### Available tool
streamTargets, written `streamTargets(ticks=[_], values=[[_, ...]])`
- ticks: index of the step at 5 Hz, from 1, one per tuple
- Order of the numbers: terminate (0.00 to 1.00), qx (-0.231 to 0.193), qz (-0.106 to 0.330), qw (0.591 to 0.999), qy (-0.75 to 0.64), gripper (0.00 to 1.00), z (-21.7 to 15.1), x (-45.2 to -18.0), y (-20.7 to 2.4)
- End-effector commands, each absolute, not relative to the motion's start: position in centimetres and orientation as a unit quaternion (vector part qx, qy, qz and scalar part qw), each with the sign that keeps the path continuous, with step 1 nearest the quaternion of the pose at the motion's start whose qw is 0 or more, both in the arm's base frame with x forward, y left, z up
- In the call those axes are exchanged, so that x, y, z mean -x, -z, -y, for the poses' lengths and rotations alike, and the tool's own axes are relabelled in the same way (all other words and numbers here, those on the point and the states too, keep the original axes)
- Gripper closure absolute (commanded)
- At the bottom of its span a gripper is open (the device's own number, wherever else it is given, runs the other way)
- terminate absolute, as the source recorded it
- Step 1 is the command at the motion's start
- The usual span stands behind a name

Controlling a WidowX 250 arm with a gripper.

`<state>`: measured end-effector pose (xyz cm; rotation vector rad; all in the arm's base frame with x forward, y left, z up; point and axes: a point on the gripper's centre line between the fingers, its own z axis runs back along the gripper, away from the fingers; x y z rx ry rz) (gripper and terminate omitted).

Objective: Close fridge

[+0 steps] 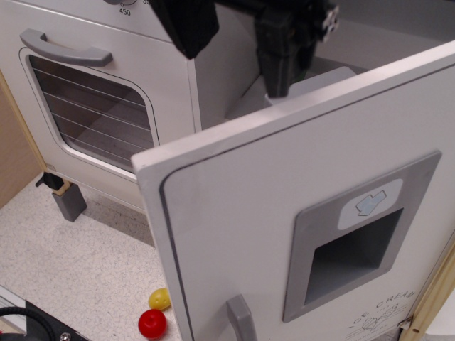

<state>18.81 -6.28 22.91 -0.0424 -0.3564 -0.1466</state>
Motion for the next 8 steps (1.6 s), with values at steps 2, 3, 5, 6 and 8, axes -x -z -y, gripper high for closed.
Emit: streamTargets(ticks=[2, 3, 5, 6, 8], values=[[0.00, 0.018, 0.173, 0.977, 0.128, 0.00, 6.7, -16.7, -21.8], [0.00, 0.014, 0.160, 0.977, 0.140, 0.00, 6.4, -16.6, -21.0], [0.00, -0.023, 0.167, 0.982, 0.086, 0.00, 4.3, -20.1, -20.8], [0.00, -0.048, 0.168, 0.983, 0.053, 0.00, 3.3, -22.2, -20.9], [0.00, -0.058, 0.179, 0.982, 0.013, 0.00, 2.0, -24.1, -23.6]])
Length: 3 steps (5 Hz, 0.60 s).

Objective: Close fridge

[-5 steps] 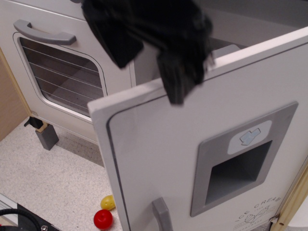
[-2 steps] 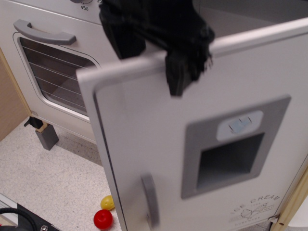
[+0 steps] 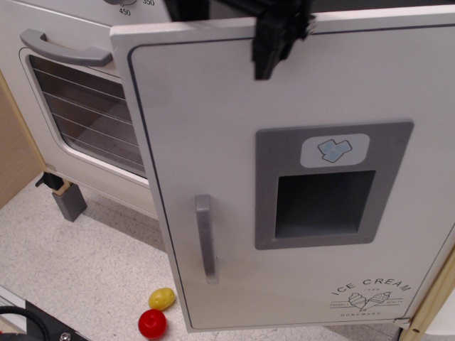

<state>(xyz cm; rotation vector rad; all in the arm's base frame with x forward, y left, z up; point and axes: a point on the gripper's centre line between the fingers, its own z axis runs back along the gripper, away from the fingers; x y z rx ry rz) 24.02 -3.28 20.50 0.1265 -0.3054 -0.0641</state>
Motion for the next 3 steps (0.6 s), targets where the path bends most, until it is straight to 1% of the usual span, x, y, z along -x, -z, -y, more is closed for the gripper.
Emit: streamTargets(ticks=[1, 2, 3], values=[[0.00, -0.055, 0.172, 0.983, 0.018, 0.00, 2.1, -22.9, -24.3], [0.00, -0.047, 0.159, 0.986, 0.031, 0.00, 2.6, -21.2, -23.9], [0.00, -0.055, 0.138, 0.988, 0.040, 0.00, 3.2, -19.8, -21.7]])
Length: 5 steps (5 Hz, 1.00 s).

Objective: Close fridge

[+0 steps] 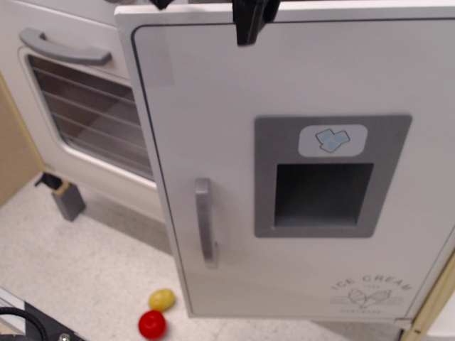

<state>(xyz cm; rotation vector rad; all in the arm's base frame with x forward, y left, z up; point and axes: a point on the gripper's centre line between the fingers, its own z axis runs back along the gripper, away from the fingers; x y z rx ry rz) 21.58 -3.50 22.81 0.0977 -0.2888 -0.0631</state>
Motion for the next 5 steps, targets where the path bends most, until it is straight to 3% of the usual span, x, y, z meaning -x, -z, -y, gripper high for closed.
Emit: streamTargets(ticks=[1, 2, 3, 4, 5], values=[[0.00, -0.057, 0.105, 0.992, 0.040, 0.00, 3.7, -18.5, -18.9], [0.00, -0.070, 0.105, 0.992, 0.023, 0.00, 3.5, -19.2, -15.2], [0.00, -0.069, 0.133, 0.989, -0.019, 0.00, 2.9, -20.6, -12.1], [0.00, -0.064, 0.158, 0.984, -0.041, 0.00, 1.7, -22.4, -10.5], [0.00, -0.018, 0.176, 0.982, -0.071, 0.00, 0.6, -24.5, -10.1]])
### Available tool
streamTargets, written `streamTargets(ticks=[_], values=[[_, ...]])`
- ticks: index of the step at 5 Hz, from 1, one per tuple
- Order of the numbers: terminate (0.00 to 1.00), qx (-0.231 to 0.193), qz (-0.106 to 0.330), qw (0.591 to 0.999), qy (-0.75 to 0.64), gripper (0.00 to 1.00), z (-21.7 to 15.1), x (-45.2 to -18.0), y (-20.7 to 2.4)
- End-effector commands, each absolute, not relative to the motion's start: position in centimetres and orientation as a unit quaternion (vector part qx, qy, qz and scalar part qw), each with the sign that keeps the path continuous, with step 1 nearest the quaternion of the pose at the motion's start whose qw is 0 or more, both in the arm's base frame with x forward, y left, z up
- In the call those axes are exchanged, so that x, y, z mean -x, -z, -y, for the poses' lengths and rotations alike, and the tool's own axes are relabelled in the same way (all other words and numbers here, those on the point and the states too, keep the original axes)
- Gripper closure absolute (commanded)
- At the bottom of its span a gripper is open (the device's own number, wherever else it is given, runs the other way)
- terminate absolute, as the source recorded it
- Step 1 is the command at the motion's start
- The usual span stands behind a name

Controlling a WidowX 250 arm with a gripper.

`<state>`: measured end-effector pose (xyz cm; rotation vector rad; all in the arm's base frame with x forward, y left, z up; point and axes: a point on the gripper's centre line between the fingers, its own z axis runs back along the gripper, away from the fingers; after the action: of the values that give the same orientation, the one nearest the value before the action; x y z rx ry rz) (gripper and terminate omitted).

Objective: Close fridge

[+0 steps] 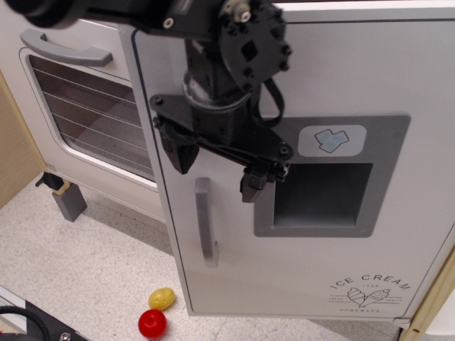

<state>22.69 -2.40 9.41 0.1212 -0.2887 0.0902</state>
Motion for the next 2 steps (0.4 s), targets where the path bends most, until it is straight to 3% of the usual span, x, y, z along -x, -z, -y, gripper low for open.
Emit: streamTargets(ticks=[1, 2], values=[[0.00, 0.004, 0.203, 0.975, -0.095, 0.00, -0.7, -26.1, -10.0], [0.00, 0.017, 0.227, 0.967, -0.114, 0.00, -1.9, -28.3, -10.5]])
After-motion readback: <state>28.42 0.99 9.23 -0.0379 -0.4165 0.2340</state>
